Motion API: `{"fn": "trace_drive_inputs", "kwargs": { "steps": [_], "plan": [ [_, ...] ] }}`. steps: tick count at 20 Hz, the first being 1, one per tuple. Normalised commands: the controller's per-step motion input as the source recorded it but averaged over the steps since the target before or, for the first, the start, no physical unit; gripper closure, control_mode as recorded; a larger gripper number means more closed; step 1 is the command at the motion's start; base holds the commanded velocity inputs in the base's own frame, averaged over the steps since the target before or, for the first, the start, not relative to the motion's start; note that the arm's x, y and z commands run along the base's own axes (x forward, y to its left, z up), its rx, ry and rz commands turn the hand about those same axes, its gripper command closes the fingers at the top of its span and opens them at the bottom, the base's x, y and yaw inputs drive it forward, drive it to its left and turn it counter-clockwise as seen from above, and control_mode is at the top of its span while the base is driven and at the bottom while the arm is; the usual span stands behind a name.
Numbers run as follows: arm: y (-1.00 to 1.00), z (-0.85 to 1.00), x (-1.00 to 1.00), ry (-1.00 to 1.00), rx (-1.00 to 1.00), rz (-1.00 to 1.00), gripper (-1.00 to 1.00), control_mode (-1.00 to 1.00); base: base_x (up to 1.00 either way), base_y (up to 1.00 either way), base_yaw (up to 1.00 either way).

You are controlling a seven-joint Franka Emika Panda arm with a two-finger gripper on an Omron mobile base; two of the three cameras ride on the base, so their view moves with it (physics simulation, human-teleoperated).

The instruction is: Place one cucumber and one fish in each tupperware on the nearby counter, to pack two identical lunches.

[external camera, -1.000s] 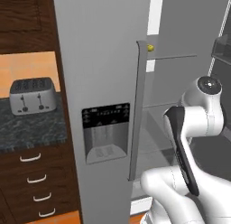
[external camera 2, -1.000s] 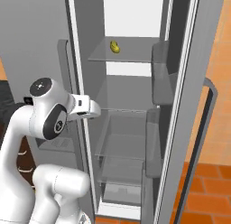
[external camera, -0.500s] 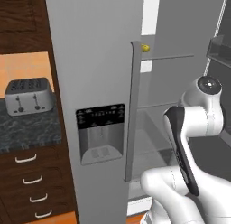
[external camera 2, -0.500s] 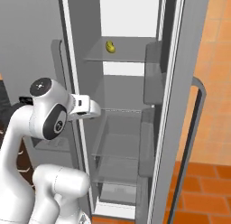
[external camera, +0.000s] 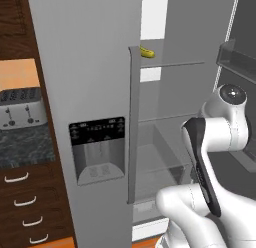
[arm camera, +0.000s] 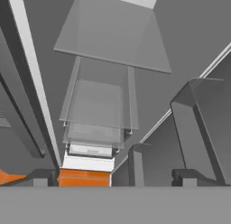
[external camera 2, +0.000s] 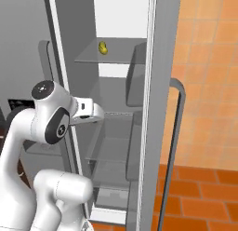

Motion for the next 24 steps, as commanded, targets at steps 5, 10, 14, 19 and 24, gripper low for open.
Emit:
{"fn": "trace_drive_inputs", "kwargs": {
  "steps": [5, 10, 14, 19, 24],
  "plan": [
    [0.00, 0.00, 0.00, 0.00, 0.00, 0.00, -1.00, 1.00, 0.49, 0.00, 0.00],
    [0.01, 0.48, 0.57, 0.00, 0.01, -0.01, -1.00, -1.00, 0.00, 0.00, 0.00],
    [0.01, 1.00, 0.06, -0.28, 0.01, 0.00, -1.00, -1.00, 0.00, 0.00, 0.00],
    [0.00, 0.98, -0.18, -0.29, 0.02, 0.00, -1.00, -1.00, 0.00, 0.00, 0.00],
    [0.00, 0.81, -0.07, -0.19, 0.01, 0.02, -1.00, -1.00, 0.00, 0.00, 0.00]
  ]
}}
